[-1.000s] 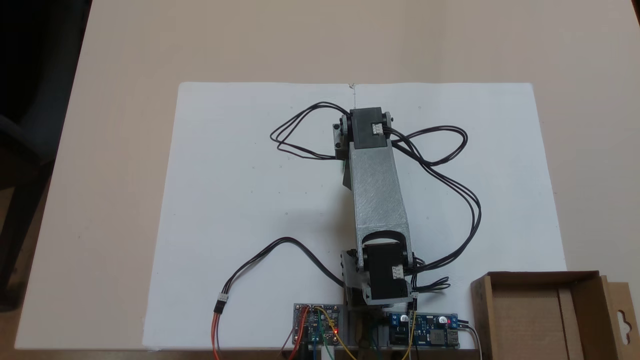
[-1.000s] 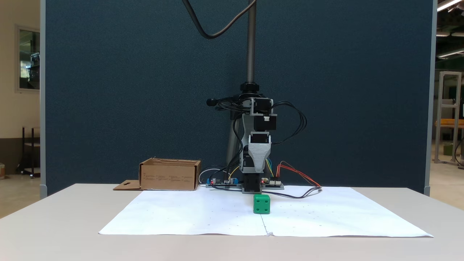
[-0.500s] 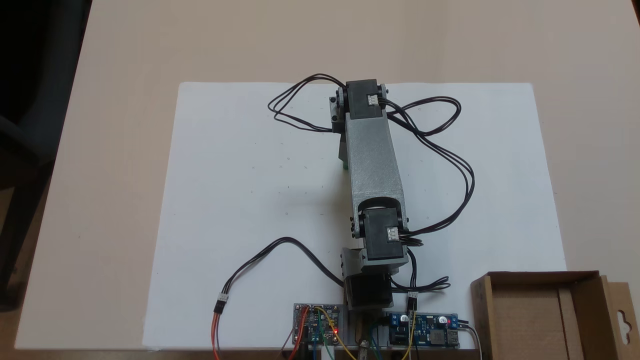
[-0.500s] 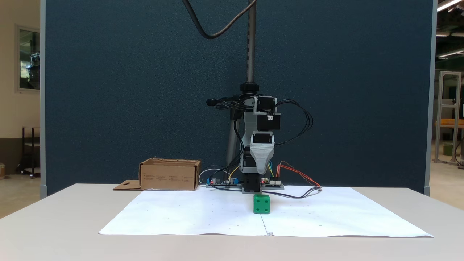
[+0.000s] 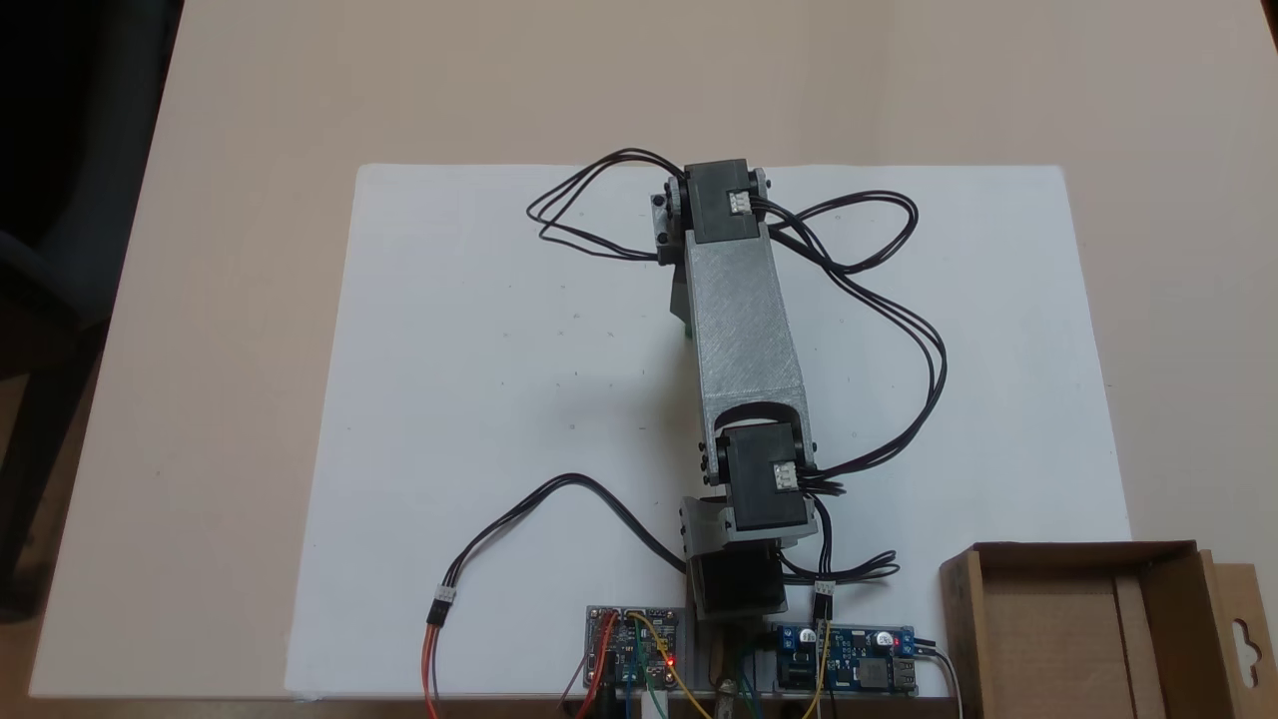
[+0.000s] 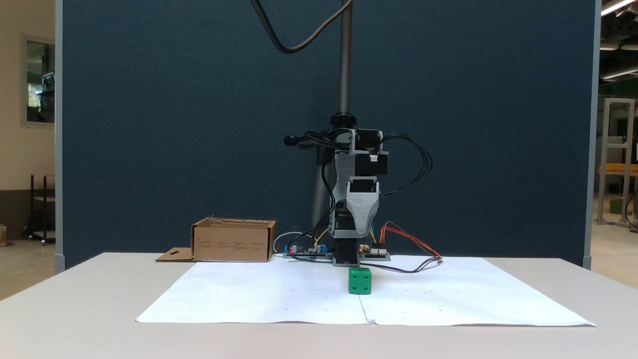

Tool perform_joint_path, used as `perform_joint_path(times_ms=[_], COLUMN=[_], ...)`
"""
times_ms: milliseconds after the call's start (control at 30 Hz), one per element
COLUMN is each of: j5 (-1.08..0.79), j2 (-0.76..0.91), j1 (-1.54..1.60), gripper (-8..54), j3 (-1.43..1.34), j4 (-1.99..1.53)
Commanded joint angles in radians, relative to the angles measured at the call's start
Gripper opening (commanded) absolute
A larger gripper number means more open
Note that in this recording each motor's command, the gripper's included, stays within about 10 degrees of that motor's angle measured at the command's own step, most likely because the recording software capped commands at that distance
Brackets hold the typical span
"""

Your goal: Grasp a green dice and put it in the bin.

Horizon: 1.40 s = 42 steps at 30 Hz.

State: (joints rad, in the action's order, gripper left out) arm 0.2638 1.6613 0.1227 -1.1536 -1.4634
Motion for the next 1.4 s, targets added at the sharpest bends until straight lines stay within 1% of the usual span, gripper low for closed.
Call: perform_joint_path(times_ms=[0, 233, 600, 1000, 1367], j5=[0.051, 0.051, 0.049, 0.049, 0.049], j2=[0.035, -0.003, -0.046, -0.063, -0.115], j1=[0.012, 0.005, 0.005, 0.000, 0.000], gripper=[42.1, 42.3, 42.4, 42.3, 42.4], j3=[0.084, 0.067, -0.021, -0.097, -0.103], j4=[0.000, 0.008, 0.132, 0.193, 0.206])
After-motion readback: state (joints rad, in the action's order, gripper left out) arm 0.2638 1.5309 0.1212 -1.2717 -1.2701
